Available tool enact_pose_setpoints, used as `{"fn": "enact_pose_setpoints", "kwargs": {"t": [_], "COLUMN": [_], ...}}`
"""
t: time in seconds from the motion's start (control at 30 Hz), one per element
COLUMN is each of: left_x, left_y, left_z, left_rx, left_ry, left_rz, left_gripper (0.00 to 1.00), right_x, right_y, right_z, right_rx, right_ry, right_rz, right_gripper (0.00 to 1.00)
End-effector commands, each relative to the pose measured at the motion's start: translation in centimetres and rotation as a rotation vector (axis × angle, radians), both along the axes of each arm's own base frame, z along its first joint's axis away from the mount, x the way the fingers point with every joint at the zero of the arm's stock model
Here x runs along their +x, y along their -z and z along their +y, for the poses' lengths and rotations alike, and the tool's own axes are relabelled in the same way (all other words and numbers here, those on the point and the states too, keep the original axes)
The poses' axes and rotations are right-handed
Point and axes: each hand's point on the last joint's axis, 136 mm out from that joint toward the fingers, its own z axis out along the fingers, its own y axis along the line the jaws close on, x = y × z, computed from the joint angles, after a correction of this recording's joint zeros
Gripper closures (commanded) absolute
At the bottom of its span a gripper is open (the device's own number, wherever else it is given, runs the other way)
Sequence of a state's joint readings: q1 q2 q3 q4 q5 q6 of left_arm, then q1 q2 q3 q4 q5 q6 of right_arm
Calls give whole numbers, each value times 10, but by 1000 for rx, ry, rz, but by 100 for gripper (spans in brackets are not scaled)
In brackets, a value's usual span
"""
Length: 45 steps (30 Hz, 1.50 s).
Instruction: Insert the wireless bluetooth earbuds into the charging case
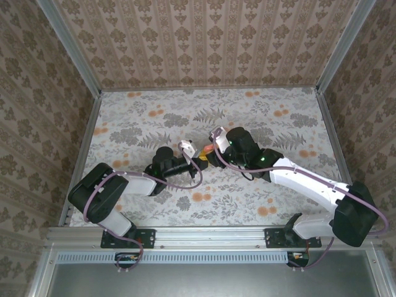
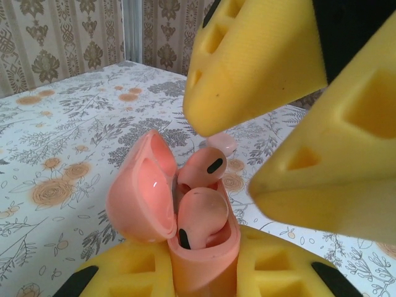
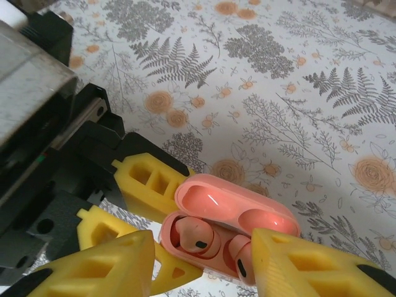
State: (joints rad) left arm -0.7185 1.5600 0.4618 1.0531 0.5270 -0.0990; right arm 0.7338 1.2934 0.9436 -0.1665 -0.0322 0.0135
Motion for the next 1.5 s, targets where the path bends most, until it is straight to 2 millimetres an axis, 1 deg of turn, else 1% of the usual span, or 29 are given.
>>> {"fn": "enact_pose_setpoints", "kwargs": {"t": [0.0,0.27,0.4,0.57,0.73,0.87,0.93,1.0,1.1,1.47], "left_x": [2,-1,-7,-14,-17,-18,-17,-22,-22,-22], "left_y": [-28,-29,-31,-35,-39,-40,-41,-42,-43,-46], "left_z": [-3,-2,-2,-2,-2,-2,-2,-3,-4,-3], "left_rx": [-66,-72,-81,-106,-117,-121,-124,-127,-129,-138], "left_ry": [10,18,45,76,99,102,100,132,134,131], "left_rz": [-52,-57,-72,-91,-102,-104,-103,-103,-102,-103], "left_gripper": [88,88,87,87,88,88,87,88,88,87], "right_x": [-3,-5,-7,-8,-7,-10,-11,-11,-11,-2], "right_y": [-15,-34,-46,-53,-54,-49,-41,-34,-24,-2], "right_z": [-2,-12,-18,-26,-38,-43,-45,-45,-44,-42], "right_rx": [58,127,209,333,428,478,484,481,477,437], "right_ry": [5,17,2,-24,-19,-27,-20,-13,-8,27], "right_rz": [-15,-19,7,69,133,199,251,294,340,407], "right_gripper": [53,52,49,44,43,42,42,42,42,44]}}
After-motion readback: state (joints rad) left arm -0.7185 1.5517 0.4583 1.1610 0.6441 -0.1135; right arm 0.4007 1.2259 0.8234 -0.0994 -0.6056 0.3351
